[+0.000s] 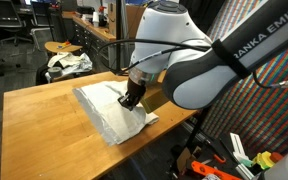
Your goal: Fold the towel on the table
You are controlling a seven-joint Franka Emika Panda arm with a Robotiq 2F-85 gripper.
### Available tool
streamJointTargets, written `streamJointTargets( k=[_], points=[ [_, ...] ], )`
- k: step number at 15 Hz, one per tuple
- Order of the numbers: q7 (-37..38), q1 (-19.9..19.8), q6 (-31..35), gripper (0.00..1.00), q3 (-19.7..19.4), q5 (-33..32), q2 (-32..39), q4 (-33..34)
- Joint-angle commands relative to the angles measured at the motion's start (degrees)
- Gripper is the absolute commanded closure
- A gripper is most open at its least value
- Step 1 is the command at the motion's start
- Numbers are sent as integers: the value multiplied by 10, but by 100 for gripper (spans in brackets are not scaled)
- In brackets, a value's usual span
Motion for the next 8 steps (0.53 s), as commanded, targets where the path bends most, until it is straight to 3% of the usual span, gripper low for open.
streamJointTargets(
  k=[1,3,4,5,8],
  points=[
    [136,-31,35,90,40,-106,-23,-7],
    [221,-51,33,89,63,-189,-24,0],
    [246,-54,25,64,69,-216,-19,5],
    [268,-56,21,63,75,-238,-15,8],
    [284,-50,7,42,80,-259,-1,11]
  ],
)
